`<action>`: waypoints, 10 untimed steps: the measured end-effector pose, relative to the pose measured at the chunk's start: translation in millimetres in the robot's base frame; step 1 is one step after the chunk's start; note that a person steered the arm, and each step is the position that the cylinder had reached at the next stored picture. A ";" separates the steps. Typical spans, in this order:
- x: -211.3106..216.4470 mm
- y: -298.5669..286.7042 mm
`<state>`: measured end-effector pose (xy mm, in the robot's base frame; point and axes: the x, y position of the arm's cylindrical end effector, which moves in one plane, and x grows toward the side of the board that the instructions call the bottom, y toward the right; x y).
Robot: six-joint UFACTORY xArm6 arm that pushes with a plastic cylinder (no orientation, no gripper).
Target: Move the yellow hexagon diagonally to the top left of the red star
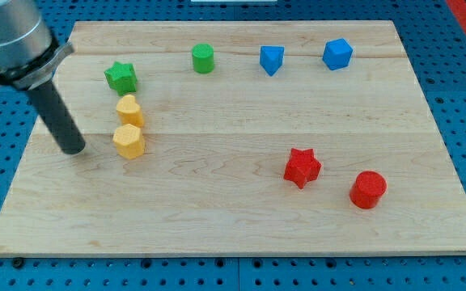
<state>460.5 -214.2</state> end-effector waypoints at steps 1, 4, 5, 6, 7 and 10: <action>-2.5 31.5; 8.3 125.0; 11.3 124.0; 19.3 109.4; 28.5 109.5; 31.9 178.3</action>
<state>492.3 -36.0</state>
